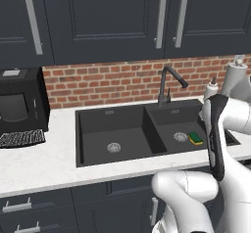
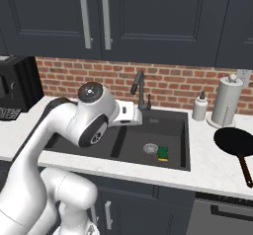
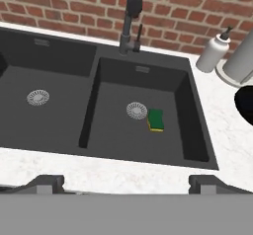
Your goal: Pick the pan and sponge and place them into the sink. Then turn on the water.
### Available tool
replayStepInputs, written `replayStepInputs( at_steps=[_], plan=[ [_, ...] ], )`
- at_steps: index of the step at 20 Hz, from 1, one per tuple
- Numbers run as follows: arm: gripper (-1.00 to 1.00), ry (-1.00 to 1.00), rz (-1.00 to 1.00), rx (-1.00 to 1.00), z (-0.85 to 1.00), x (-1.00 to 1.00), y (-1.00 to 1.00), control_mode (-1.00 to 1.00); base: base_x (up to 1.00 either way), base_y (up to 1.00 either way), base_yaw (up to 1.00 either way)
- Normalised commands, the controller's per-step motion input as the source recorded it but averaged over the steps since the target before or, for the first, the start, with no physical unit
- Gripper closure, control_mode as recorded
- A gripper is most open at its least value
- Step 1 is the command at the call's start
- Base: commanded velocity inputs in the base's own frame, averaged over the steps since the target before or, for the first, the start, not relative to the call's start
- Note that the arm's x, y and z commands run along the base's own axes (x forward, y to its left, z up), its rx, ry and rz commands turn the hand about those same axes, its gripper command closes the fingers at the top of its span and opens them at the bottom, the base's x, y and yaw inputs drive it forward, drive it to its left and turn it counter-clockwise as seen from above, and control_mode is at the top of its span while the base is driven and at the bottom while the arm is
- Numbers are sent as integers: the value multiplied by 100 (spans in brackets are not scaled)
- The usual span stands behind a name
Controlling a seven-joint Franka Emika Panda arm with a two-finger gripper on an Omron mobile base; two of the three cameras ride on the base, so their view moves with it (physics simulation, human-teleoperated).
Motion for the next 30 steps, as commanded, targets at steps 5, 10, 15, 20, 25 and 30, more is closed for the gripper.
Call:
replayStepInputs(
  at_steps=[5,10,15,20,25,30],
  plan=[
    [-100,0,-9,-2,44,-19,96,-100,0,0,0],
    [-100,2,-9,0,29,-3,52,-100,0,0,0],
    [-100,0,-1,0,0,0,2,-100,0,0,0],
    [-100,0,2,0,0,-1,4,-100,0,0,0],
    [-100,0,22,0,0,-2,0,-100,0,0,0],
    [-100,0,32,0,0,-12,0,-100,0,0,0]
  ],
)
